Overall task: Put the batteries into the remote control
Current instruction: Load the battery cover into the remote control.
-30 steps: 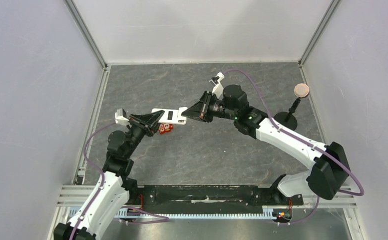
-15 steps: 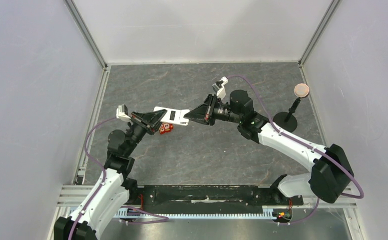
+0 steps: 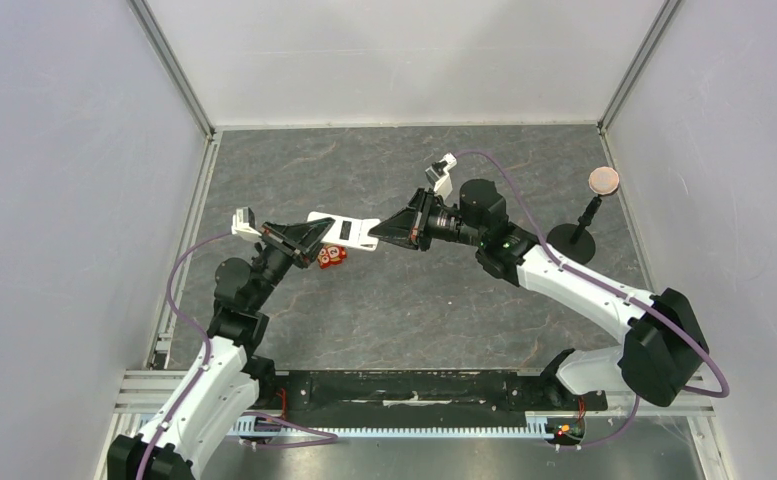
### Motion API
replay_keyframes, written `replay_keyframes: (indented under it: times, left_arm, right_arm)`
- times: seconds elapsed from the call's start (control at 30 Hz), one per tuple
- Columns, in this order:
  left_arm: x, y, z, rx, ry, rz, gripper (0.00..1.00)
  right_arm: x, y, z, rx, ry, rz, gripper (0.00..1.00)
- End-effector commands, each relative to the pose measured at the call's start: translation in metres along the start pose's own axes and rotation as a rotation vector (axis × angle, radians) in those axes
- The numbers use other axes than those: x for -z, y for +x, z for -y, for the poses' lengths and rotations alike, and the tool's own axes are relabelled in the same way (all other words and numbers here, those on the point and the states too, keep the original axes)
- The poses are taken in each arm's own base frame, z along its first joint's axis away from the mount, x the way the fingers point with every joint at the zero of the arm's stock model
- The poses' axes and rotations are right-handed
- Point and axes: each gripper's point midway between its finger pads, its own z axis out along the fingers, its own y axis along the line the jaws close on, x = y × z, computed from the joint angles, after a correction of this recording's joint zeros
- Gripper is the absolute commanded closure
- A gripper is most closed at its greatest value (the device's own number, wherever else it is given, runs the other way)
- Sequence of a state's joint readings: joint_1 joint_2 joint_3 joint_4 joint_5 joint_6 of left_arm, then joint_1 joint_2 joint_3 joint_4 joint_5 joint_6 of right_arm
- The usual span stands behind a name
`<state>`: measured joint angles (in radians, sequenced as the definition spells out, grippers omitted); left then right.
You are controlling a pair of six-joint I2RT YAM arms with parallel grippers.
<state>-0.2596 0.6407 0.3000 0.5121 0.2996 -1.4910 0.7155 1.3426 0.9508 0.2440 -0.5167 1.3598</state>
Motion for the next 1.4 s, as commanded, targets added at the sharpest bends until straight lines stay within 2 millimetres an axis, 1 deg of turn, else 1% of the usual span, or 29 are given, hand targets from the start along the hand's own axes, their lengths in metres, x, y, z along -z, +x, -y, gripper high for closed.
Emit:
replay_keyframes:
  times: [0.0, 0.13, 0.23, 0.4, 0.57, 0.73, 0.87, 1.03, 1.37]
  left_arm:
    - [0.001, -0.002, 0.057, -0.063, 0.168, 0.002, 0.98]
    - [0.000, -0.006, 0.058, -0.039, 0.169, 0.022, 0.98]
    - [0.001, -0.010, 0.065, 0.006, 0.186, 0.044, 0.98]
    - [0.002, -0.016, 0.068, -0.003, 0.168, 0.076, 0.98]
    - [0.003, -0.015, 0.070, -0.003, 0.183, 0.073, 0.98]
    - [0.001, -0.012, 0.076, 0.002, 0.199, 0.051, 0.98]
    - [0.001, -0.012, 0.083, 0.006, 0.213, 0.049, 0.98]
    - [0.002, -0.010, 0.090, 0.007, 0.225, 0.033, 0.98]
    - [0.001, -0.008, 0.092, 0.084, 0.256, 0.005, 0.98]
  right_arm:
    - [-0.001, -0.001, 0.010, 0.026, 0.071, -0.006, 1.00]
    - [-0.001, -0.002, 0.014, 0.038, 0.092, 0.000, 1.00]
    - [-0.001, -0.002, 0.016, 0.043, 0.101, 0.004, 1.00]
    - [-0.001, -0.002, 0.012, 0.032, 0.082, 0.004, 1.00]
    - [-0.001, 0.002, 0.011, -0.023, 0.047, -0.007, 1.00]
    - [-0.003, 0.001, 0.017, -0.015, 0.070, -0.001, 1.00]
    - [-0.003, -0.001, 0.024, 0.007, 0.112, 0.002, 0.95]
    - [-0.005, -0.003, 0.031, 0.005, 0.158, 0.001, 0.94]
    - [-0.012, -0.001, 0.028, -0.035, 0.145, 0.000, 0.94]
